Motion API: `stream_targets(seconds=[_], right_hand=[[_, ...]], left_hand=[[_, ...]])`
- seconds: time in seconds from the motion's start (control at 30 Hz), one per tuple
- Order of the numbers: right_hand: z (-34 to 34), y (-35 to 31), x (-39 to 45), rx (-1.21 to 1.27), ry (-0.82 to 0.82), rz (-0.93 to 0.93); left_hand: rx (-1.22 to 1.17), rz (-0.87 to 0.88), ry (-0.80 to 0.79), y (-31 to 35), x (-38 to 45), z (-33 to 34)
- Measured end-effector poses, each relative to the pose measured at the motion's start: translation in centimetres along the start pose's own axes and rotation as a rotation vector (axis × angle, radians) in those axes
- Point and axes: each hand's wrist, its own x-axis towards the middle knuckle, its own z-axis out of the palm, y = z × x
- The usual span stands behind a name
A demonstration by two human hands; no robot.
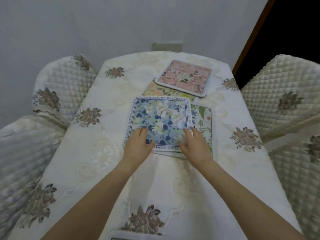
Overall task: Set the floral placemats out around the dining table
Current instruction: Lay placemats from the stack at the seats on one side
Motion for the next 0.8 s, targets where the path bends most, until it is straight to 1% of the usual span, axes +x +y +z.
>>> stream_targets(seconds=[0.07, 0.17, 0.23, 0.3, 0.57, 0.73, 0.8], right_hand=[[1.2, 0.8, 2.6, -0.006, -0.008, 0.03], [2.8, 1.7, 5.2, 0.009, -0.015, 0.099], [3.5, 2.0, 6.2, 0.011, -0.035, 0.138], [4.0, 1.9, 7.1, 0.018, -0.051, 0.153], [4.7, 1.3, 7.6, 0.184, -0.021, 0.19], [5.4, 0.7, 6.0, 0.197, 0.005, 0.216], [5.7, 0.3, 5.2, 0.188, 0.015, 0.219]], left_hand=[[0.026, -0.03, -0.002, -1.6, 2.2, 1.0], [0.044, -0.158, -0.01, -3.9, 4.8, 1.8], [0.026, -0.251, -0.032, -4.9, 5.9, 1.9], [-0.013, -0.3, -0.022, -5.5, 6.6, 1.9], [-0.122, -0.33, 0.068, -5.6, 7.2, 2.3], [-0.115, -0.295, 0.077, -5.4, 5.9, 2.4], [-0.023, -0.316, 0.07, -5.8, 5.6, 2.2]])
